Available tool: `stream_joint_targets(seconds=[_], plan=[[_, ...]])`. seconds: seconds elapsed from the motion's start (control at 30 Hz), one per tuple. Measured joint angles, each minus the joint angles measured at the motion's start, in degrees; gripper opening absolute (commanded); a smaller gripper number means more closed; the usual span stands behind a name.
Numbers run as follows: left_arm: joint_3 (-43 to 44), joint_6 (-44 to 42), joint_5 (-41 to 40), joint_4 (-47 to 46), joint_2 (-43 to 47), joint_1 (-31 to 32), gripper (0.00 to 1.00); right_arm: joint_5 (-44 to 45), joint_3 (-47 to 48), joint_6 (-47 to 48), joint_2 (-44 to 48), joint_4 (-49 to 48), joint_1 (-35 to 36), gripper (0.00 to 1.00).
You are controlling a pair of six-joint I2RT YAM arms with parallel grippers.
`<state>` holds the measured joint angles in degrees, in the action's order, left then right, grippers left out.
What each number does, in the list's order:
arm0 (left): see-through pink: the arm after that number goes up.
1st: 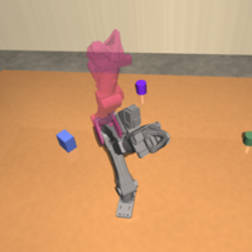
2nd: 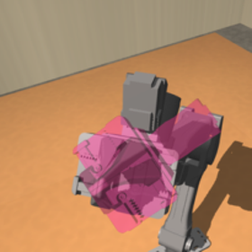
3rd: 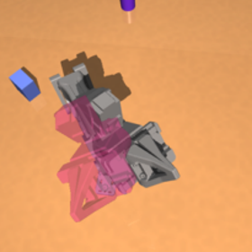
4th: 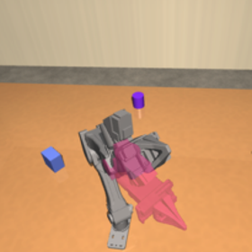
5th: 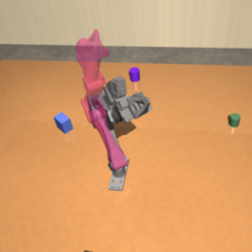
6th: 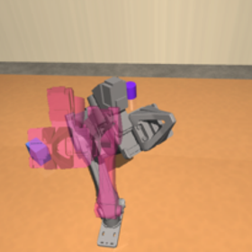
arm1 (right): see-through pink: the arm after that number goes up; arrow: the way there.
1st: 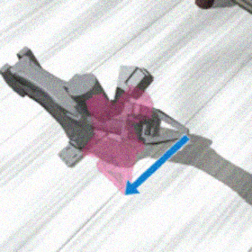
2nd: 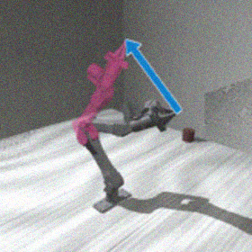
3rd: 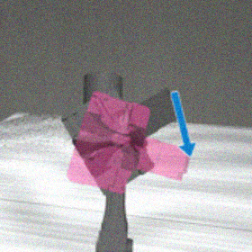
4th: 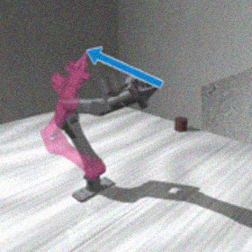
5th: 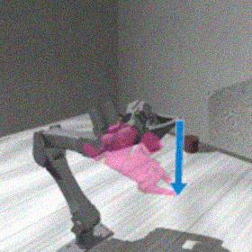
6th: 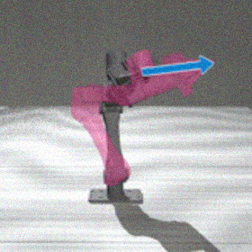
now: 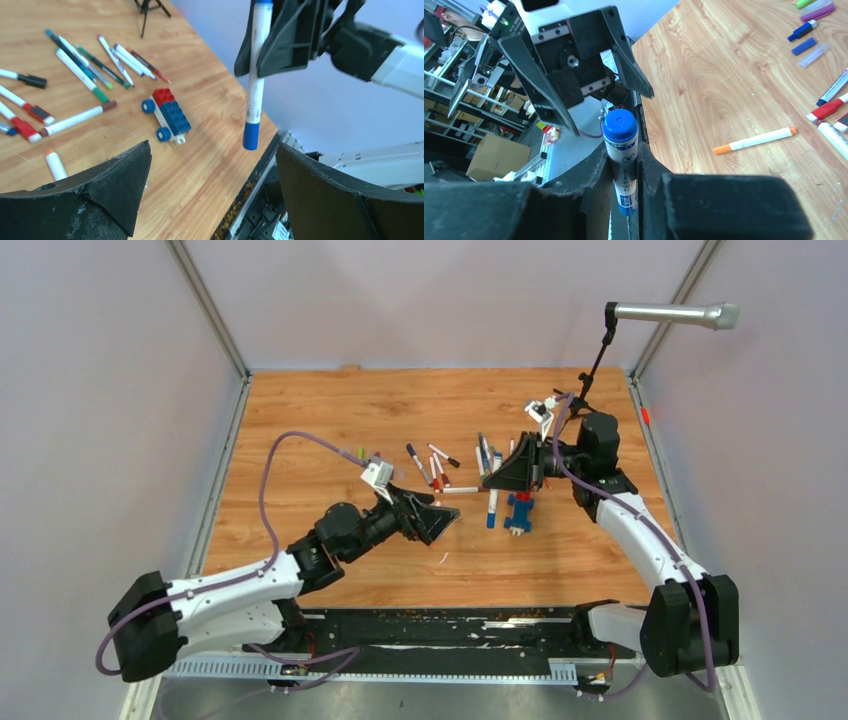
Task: Open the pen caps
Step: Open the pen cap from the pen.
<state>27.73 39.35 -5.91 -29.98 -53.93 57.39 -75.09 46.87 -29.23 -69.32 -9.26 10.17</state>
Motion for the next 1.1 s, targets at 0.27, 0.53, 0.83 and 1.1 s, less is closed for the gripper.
stream_joint_targets(seconds=[0.27, 0.53, 0.83, 1.1], plan=[[4.70, 1.95, 4.98, -4.52, -14.40, 1.22, 0.97, 0.85, -0.11, -0.26, 0.04, -0.04, -0.87, 0.00], [10.95, 3.13, 3.72, -6.01, -21.18, 5.01, 0.73, 5.07, -0.68, -0.66, 0.04, 0.48, -0.87, 0.00], [14.62, 4.11, 1.79, -1.97, -25.20, 5.53, 0.50, 7.67, -0.92, -0.83, 0.09, 1.73, -0.87, 0.00], [17.70, 3.39, 1.79, 1.07, -27.47, 5.53, 0.08, 8.22, -1.14, -1.27, 0.59, 1.97, -0.90, 0.00]])
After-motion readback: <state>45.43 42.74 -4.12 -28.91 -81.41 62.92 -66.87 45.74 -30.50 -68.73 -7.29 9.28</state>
